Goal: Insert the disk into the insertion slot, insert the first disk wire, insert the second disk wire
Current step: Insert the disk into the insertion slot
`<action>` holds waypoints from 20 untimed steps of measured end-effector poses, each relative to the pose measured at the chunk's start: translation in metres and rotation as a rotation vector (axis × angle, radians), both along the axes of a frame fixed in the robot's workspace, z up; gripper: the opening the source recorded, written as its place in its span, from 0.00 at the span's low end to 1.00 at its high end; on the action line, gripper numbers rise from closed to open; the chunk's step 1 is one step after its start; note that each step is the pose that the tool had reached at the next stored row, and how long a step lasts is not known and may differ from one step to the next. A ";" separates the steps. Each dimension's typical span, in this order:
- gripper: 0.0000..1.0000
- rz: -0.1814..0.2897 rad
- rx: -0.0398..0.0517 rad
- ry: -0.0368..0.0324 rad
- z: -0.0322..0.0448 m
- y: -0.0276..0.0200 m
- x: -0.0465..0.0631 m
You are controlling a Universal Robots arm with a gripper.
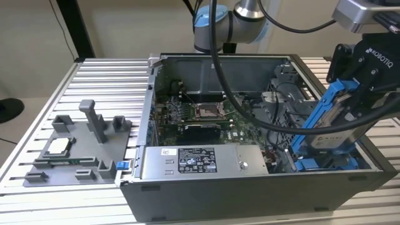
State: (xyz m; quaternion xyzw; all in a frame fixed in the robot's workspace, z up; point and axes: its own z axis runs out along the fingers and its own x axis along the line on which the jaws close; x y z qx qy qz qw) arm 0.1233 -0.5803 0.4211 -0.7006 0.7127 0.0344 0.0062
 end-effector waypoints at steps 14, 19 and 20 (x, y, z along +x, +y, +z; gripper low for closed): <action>0.00 0.000 0.0066 0.0000 -0.0108 -0.0037 0.001; 0.00 0.000 0.0073 0.0000 -0.0157 -0.0037 0.001; 0.00 0.000 0.0073 0.0001 -0.0168 -0.0037 0.001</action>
